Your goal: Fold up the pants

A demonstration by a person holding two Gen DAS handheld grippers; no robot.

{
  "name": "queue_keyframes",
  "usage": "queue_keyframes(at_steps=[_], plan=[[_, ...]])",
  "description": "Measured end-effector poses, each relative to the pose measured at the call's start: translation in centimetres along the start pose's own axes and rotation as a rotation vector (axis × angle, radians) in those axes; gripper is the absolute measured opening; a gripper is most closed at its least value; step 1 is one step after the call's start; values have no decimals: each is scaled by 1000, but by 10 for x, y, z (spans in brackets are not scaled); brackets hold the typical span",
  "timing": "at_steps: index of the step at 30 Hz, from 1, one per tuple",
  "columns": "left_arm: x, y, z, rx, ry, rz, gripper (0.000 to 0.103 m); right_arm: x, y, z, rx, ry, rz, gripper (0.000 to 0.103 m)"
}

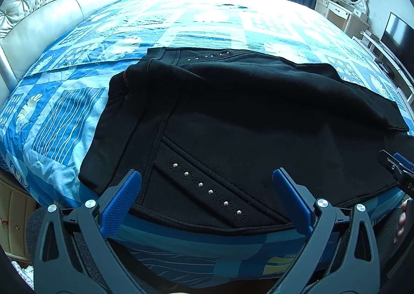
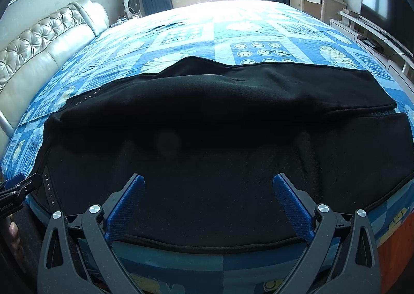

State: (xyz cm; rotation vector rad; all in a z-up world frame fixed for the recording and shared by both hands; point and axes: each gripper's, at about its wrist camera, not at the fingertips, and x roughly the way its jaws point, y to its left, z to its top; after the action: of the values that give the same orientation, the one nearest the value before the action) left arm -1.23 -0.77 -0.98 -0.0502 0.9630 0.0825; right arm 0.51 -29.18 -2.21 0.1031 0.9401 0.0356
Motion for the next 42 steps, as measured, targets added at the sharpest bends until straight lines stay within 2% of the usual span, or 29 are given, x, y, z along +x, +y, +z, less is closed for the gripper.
queue_keyframes(at_steps=[9, 13, 16, 18, 22, 26, 28, 29, 31, 34, 39, 41, 42], plan=[[-3, -1, 0, 2, -11, -4, 101, 0, -9, 2, 36, 9, 21, 99], [-3, -1, 0, 2, -13, -3, 101, -6, -30, 10, 108, -14, 38, 99], [-4, -2, 0, 8, -16, 0, 101, -14, -59, 18, 190, -44, 33, 99], [-3, -3, -1, 14, -16, 3, 101, -21, -91, 22, 298, -59, 52, 99], [-1, -3, -2, 15, -9, 5, 101, -38, -183, 17, 629, -114, 179, 99], [3, -1, -3, 12, 3, 6, 101, -53, -279, -22, 1049, -229, 298, 99], [5, 0, -3, 9, 11, 7, 101, -55, -312, -44, 1188, -270, 323, 99], [6, 0, -3, 7, 15, 6, 101, -56, -323, -54, 1235, -276, 306, 99], [8, 1, -4, 3, 23, 3, 101, -55, -337, -68, 1286, -275, 277, 99], [9, -1, -5, 7, 28, 4, 101, -46, -344, -77, 1325, -291, 343, 98], [13, -1, -9, 8, 44, 11, 101, -28, -341, -69, 1301, -308, 422, 98], [14, 0, -10, 5, 50, 16, 101, -29, -348, -69, 1308, -362, 414, 98], [15, 1, -10, 4, 51, 17, 101, -27, -352, -71, 1328, -389, 441, 98]])
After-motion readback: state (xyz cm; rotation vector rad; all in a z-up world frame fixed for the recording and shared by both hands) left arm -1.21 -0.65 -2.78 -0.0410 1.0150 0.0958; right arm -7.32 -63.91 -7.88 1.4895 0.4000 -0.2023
